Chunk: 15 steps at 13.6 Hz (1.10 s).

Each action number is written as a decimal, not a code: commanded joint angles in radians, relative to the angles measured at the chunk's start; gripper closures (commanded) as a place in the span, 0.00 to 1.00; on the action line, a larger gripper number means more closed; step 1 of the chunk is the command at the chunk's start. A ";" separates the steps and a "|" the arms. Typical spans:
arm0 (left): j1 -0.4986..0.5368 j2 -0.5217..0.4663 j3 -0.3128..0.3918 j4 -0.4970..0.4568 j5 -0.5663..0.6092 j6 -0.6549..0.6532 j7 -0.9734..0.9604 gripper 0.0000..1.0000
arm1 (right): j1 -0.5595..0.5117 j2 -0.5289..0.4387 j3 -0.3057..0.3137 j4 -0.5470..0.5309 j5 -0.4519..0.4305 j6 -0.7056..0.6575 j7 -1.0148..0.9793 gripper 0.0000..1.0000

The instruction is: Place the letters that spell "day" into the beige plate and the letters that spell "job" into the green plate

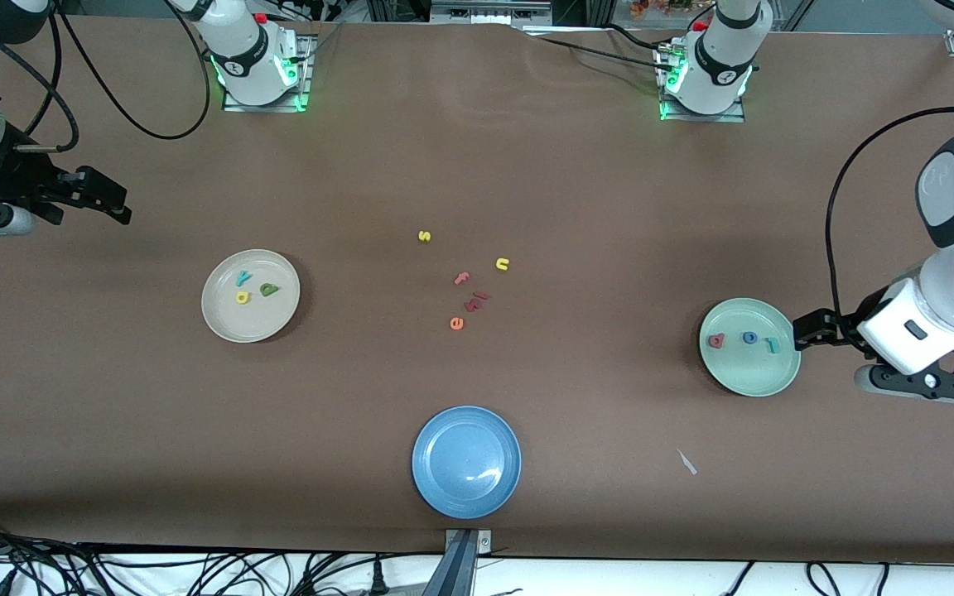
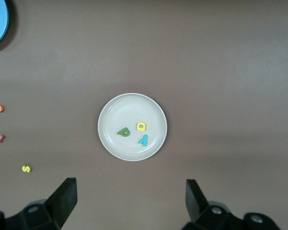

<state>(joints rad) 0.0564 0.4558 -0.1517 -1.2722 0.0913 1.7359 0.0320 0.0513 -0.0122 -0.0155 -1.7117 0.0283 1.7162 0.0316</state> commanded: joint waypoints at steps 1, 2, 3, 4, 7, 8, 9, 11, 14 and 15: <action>0.005 -0.118 0.029 -0.178 -0.056 0.109 0.057 0.00 | -0.010 0.011 0.009 0.027 -0.013 -0.017 -0.013 0.00; 0.005 -0.121 0.029 -0.177 -0.054 0.112 0.057 0.00 | -0.010 0.009 0.009 0.027 -0.014 -0.017 -0.013 0.00; 0.005 -0.121 0.027 -0.176 -0.054 0.111 0.057 0.00 | -0.010 0.009 0.009 0.027 -0.014 -0.017 -0.013 0.00; 0.005 -0.121 0.027 -0.174 -0.054 0.109 0.055 0.00 | -0.010 0.009 0.009 0.027 -0.013 -0.017 -0.013 0.00; 0.005 -0.118 0.027 -0.161 -0.053 0.109 0.049 0.00 | -0.010 0.009 0.009 0.027 -0.014 -0.017 -0.013 0.00; 0.005 -0.117 0.027 -0.156 -0.053 0.109 0.048 0.00 | -0.010 0.009 0.009 0.027 -0.014 -0.017 -0.013 0.00; 0.005 -0.117 0.027 -0.156 -0.053 0.109 0.046 0.00 | -0.010 0.009 0.009 0.027 -0.014 -0.017 -0.013 0.00; 0.005 -0.117 0.027 -0.156 -0.053 0.108 0.045 0.00 | -0.010 0.011 0.009 0.027 -0.014 -0.017 -0.013 0.00; 0.005 -0.117 0.027 -0.156 -0.053 0.103 0.045 0.00 | -0.010 0.009 0.009 0.027 -0.014 -0.015 -0.013 0.00; 0.005 -0.117 0.027 -0.154 -0.054 0.103 0.045 0.00 | -0.010 0.011 0.009 0.027 -0.013 -0.014 -0.013 0.00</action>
<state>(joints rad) 0.0601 0.3649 -0.1324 -1.3991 0.0693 1.8293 0.0550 0.0513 -0.0118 -0.0155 -1.7113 0.0278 1.7162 0.0316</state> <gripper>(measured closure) 0.000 0.000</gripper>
